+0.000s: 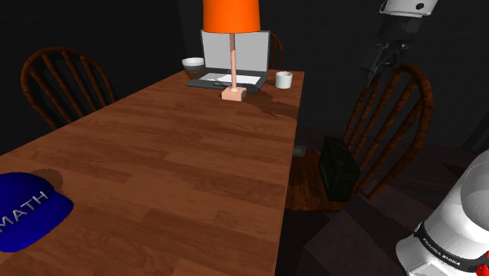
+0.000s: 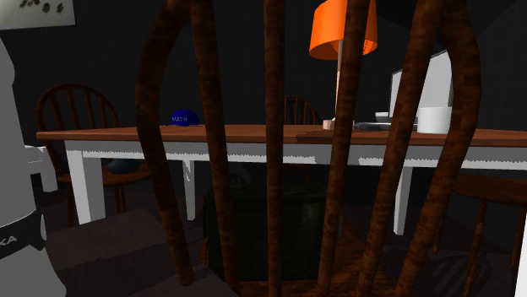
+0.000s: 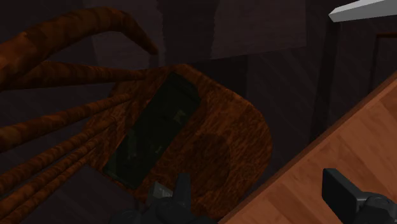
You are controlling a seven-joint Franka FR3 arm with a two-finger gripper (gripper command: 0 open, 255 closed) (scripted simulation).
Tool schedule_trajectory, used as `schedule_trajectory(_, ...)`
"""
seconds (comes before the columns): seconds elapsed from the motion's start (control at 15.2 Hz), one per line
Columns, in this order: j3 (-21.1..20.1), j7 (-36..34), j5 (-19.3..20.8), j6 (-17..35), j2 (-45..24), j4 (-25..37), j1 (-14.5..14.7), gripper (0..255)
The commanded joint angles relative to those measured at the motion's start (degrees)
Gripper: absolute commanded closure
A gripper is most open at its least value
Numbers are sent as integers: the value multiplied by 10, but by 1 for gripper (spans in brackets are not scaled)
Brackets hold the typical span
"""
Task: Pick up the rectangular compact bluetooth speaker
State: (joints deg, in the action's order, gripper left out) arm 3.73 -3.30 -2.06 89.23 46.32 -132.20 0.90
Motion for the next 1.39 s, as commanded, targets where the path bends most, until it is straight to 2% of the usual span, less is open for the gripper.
schedule_trajectory(0.0, 0, 0, 0, 0, 0, 0, 0, 0)
schedule_trajectory(0.66, 71, 121, 44, 199, -73, -113, 2, 0)
schedule_trajectory(1.06, 119, 196, 54, 327, -166, -139, 10, 0)
schedule_trajectory(1.32, 152, 253, 45, 410, -247, -136, 23, 0)
